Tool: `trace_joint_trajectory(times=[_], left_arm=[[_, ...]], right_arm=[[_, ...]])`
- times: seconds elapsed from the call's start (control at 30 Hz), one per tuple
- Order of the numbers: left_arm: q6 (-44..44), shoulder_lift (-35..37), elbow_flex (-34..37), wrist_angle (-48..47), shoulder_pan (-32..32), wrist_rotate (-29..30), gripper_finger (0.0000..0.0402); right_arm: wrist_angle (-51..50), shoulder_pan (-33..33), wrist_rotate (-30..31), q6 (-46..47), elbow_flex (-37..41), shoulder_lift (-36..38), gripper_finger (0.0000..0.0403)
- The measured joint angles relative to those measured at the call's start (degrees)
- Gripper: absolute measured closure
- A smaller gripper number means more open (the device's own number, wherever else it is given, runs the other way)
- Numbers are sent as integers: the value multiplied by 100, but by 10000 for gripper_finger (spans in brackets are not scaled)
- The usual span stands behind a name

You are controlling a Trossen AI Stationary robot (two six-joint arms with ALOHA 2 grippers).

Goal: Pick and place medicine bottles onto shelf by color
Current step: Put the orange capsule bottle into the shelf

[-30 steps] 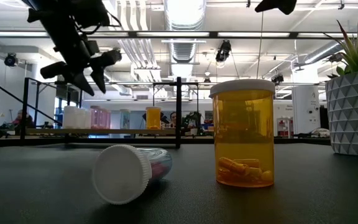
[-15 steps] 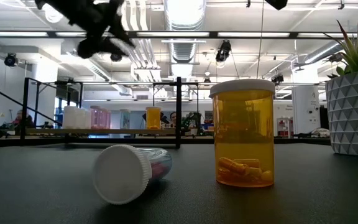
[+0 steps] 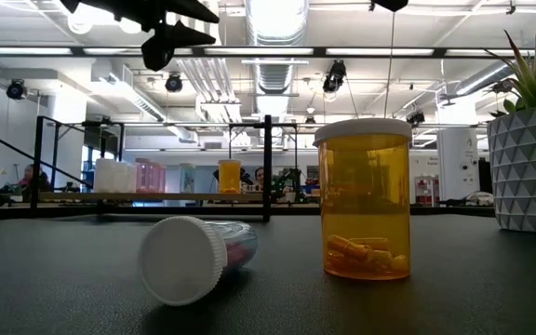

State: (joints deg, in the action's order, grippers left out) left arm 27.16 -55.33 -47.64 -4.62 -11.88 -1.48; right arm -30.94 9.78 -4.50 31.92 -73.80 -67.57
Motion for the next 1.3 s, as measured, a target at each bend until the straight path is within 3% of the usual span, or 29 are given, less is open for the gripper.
trace_joint_trajectory(times=[0.37, 0.7, 0.97, 1.17, 1.3], left_arm=[[-199, 98, -28, 222, 525, -299, 259], [-118, 108, -16, 1725, 1350, -106, 259], [66, 105, -7, 1967, 1668, 206, 259], [105, 92, 22, 2039, 1928, 225, 259], [111, 83, 22, 2111, 2185, 225, 259]], right_arm=[[39, 474, -1164, 481, 0, -978, 177], [-13, 523, -1801, 770, 2, -1831, 177], [2, 667, -1802, 69, -337, -2061, 153], [66, 877, -1791, -1075, -528, -2295, 113], [414, 1183, -1027, -1894, -540, -2424, 102]])
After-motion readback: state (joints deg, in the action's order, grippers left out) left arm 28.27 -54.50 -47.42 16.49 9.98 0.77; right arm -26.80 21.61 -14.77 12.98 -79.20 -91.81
